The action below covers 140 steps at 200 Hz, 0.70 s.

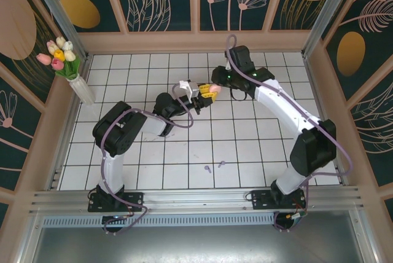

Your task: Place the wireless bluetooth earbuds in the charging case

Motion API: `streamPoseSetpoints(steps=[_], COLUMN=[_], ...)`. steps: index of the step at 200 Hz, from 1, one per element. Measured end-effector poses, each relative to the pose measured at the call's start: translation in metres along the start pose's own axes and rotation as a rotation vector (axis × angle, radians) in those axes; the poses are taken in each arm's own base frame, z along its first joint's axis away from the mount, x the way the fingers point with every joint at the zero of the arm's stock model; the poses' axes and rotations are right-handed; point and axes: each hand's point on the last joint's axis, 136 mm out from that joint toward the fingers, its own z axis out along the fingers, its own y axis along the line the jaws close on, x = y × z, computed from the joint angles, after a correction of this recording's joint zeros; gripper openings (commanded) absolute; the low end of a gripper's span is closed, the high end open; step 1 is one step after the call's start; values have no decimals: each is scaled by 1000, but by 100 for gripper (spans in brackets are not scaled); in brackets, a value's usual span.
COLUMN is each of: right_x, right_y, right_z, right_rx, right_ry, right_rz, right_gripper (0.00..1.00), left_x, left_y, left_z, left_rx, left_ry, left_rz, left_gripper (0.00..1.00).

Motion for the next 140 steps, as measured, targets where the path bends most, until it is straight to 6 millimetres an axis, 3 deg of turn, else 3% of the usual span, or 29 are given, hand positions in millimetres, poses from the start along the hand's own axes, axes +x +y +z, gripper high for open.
streamPoseSetpoints(steps=[38, 57, 97, 112, 140], right_x=[4, 13, 32, 39, 43], right_y=[-65, -86, -92, -91, -80], right_z=[-12, -9, 1, 3, 6], right_rx=[118, 162, 173, 171, 148], right_ry=[-49, -43, -12, -2, 1], right_rz=[185, 236, 281, 291, 285], right_gripper=[40, 40, 40, 40, 40], left_x=[6, 14, 42, 58, 105], left_y=[26, 44, 84, 88, 89], left_z=[7, 12, 36, 34, 20], left_rx=[-96, -177, -350, -393, -479], left_ry=[42, 83, 235, 281, 404], left_rz=[-131, -271, -596, -694, -851], left_gripper=[0, 0, 0, 3, 6])
